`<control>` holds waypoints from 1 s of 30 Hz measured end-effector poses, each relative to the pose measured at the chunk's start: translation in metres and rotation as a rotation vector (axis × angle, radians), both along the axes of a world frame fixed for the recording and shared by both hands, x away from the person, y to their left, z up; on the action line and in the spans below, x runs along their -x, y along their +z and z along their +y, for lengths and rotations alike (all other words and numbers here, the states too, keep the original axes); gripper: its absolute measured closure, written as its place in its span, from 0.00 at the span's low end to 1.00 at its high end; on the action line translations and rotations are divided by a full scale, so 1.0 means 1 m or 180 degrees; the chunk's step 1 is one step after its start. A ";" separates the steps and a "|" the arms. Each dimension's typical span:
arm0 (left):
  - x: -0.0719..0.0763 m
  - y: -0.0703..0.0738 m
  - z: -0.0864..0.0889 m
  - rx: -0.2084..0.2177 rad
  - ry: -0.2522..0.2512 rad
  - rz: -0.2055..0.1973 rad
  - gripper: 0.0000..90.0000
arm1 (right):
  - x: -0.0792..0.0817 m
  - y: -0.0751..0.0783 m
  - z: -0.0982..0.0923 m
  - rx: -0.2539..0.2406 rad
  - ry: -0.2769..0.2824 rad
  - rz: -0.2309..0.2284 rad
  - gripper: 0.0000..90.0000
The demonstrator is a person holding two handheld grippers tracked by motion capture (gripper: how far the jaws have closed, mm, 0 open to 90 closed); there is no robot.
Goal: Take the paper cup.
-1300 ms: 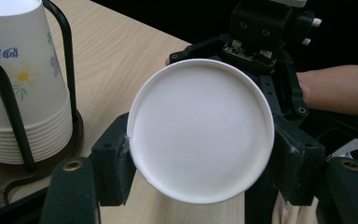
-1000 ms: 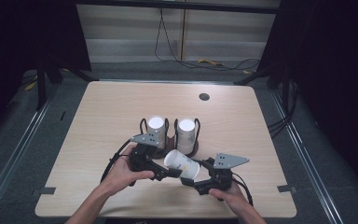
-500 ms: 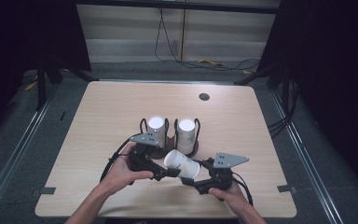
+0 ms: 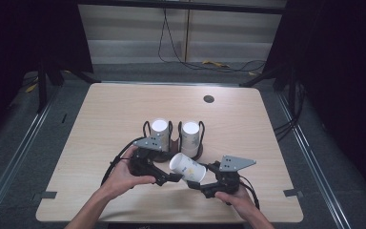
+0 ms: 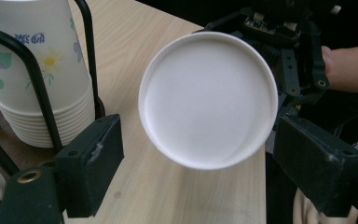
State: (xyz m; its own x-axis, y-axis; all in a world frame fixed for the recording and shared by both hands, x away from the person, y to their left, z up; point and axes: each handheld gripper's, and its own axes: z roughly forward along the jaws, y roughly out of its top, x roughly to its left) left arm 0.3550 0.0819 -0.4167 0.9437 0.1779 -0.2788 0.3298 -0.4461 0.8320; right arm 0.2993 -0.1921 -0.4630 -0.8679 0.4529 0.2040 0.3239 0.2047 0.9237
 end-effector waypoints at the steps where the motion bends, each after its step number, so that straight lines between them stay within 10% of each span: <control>1: 0.000 0.000 0.000 -0.0013 -0.0001 0.0030 0.18 | 0.000 0.000 -0.001 0.0008 -0.0004 0.0006 0.34; 30: -0.002 -0.010 0.006 -0.0230 0.0003 -0.0202 0.21 | -0.012 0.019 -0.004 0.0766 -0.0022 0.0094 0.36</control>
State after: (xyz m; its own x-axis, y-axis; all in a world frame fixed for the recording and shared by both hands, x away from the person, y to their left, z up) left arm 0.3571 0.0876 -0.4271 0.9590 0.1962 -0.2047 0.2778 -0.5056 0.8168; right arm 0.3109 -0.1959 -0.4440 -0.8599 0.4974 0.1147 0.3522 0.4156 0.8386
